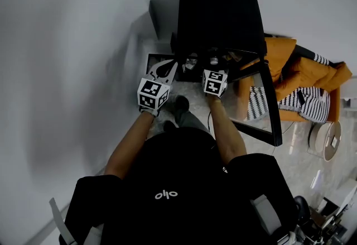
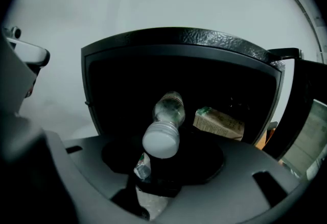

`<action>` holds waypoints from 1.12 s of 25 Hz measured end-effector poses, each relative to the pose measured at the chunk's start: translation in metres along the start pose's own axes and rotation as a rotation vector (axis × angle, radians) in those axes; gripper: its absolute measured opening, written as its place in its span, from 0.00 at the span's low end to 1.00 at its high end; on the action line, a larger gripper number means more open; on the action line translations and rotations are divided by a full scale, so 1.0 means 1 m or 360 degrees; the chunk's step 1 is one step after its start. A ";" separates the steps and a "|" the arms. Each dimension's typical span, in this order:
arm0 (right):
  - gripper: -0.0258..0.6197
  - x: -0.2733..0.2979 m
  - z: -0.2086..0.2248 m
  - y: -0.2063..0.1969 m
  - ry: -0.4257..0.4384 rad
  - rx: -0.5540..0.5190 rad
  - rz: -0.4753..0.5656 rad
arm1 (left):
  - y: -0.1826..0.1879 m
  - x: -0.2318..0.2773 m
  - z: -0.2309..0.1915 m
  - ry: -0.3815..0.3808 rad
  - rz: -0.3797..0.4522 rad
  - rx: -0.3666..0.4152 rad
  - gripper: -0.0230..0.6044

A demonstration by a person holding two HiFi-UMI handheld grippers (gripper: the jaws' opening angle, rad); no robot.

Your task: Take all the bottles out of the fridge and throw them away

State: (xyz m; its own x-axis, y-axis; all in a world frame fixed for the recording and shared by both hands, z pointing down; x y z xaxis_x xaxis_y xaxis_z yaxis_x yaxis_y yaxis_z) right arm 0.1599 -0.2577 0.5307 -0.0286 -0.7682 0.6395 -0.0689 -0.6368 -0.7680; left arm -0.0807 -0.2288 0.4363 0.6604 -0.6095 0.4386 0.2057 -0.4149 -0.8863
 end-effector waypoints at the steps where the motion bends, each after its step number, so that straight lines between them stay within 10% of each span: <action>1: 0.36 -0.006 -0.001 -0.002 -0.0001 -0.0005 0.0007 | -0.001 -0.003 0.003 -0.0003 0.0006 0.0002 0.04; 28: 0.36 -0.191 0.027 -0.014 0.0108 -0.0149 0.0362 | -0.031 -0.091 0.121 0.0065 0.0158 -0.0005 0.04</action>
State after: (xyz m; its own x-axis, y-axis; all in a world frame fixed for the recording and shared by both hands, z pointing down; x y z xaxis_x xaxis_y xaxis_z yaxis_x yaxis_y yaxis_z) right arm 0.1931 -0.1043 0.4182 -0.1205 -0.8829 0.4537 -0.1450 -0.4365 -0.8879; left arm -0.0603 -0.0789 0.4053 0.6472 -0.6748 0.3546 0.1384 -0.3534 -0.9252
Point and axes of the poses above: the fingertips, and each gripper's own axes: x forward along the fingers, z to its right, y out of its top, the point moved 10 cm from there along -x, backward along the fingers, and after that the axes turned 10 degrees about -z, right-handed, at the moved point
